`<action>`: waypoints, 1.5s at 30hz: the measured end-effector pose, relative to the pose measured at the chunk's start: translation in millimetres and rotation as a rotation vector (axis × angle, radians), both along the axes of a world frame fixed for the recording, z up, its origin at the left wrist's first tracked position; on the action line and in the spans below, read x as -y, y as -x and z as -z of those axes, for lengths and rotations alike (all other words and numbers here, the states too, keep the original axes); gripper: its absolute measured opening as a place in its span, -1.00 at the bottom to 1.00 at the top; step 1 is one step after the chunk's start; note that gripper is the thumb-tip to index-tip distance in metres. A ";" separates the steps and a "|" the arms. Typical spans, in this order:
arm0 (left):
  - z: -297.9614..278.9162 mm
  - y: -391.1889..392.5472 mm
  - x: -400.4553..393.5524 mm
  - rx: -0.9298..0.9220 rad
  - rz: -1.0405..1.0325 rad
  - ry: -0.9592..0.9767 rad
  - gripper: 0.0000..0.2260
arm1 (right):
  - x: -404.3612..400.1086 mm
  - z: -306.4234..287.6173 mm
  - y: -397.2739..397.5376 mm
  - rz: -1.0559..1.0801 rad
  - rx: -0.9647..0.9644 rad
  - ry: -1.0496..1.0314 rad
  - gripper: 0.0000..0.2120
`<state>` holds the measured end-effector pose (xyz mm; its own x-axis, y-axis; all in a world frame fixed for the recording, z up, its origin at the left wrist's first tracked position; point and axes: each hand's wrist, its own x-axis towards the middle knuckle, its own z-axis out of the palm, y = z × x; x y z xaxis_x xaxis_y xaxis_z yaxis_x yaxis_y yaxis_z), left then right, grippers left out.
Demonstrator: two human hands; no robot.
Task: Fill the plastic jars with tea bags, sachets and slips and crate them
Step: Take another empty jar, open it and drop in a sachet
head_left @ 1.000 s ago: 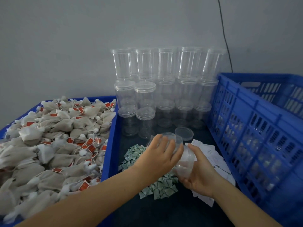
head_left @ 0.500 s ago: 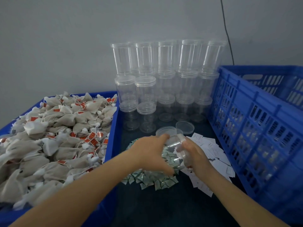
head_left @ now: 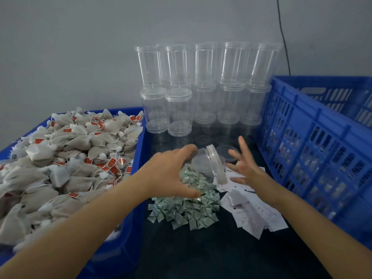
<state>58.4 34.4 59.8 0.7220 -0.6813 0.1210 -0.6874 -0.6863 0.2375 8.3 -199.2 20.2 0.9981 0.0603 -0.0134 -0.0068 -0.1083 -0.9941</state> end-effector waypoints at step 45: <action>45.2 -26.0 -4.2 -0.446 -0.261 0.646 -0.07 | 55.9 64.0 -145.6 0.714 0.018 0.271 -0.22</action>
